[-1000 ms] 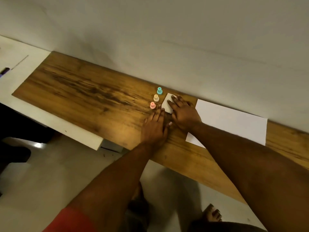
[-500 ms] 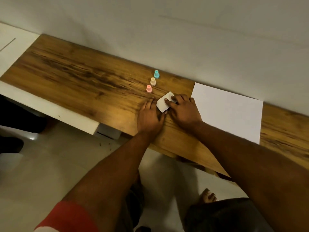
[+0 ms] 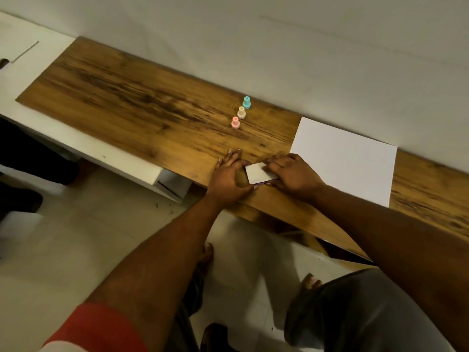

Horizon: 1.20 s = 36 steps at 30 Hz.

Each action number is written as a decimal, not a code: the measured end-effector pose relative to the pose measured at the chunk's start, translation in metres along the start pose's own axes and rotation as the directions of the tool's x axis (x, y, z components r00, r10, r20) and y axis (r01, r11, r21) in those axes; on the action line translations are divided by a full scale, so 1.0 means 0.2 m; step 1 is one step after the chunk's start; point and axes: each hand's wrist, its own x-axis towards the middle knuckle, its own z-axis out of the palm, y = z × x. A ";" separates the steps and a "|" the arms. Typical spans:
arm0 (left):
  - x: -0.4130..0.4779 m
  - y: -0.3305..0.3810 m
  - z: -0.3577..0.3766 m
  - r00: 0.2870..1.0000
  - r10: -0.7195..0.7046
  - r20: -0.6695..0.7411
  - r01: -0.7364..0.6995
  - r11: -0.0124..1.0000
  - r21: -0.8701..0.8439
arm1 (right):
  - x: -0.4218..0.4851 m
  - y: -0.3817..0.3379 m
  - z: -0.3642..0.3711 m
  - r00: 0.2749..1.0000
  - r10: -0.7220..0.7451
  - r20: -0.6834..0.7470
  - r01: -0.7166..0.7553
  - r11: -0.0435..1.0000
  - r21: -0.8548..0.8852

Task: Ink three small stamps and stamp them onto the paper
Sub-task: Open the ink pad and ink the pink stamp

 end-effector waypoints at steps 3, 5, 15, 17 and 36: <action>-0.05 -0.01 0.01 1.000 0.005 -0.002 -0.005 1.000 -0.012 | -0.03 0.00 0.01 0.999 -0.030 0.017 0.030 1.000 -0.003; -0.08 -0.01 0.00 1.000 0.005 -0.019 -0.005 1.000 -0.009 | -0.04 0.00 0.01 0.999 -0.044 0.006 0.044 0.999 -0.018; -0.07 0.00 0.00 1.000 -0.011 -0.004 0.011 1.000 -0.019 | -0.01 0.03 -0.12 0.990 -0.139 0.004 0.139 0.987 0.078; -0.07 0.00 0.00 1.000 -0.015 -0.008 0.014 0.999 -0.029 | 0.01 0.03 -0.16 0.989 -0.151 -0.005 0.150 0.975 0.163; -0.06 -0.03 0.04 0.997 -0.040 -0.059 0.038 0.998 -0.040 | 0.26 0.07 -0.26 0.998 0.039 0.039 -0.045 0.986 0.162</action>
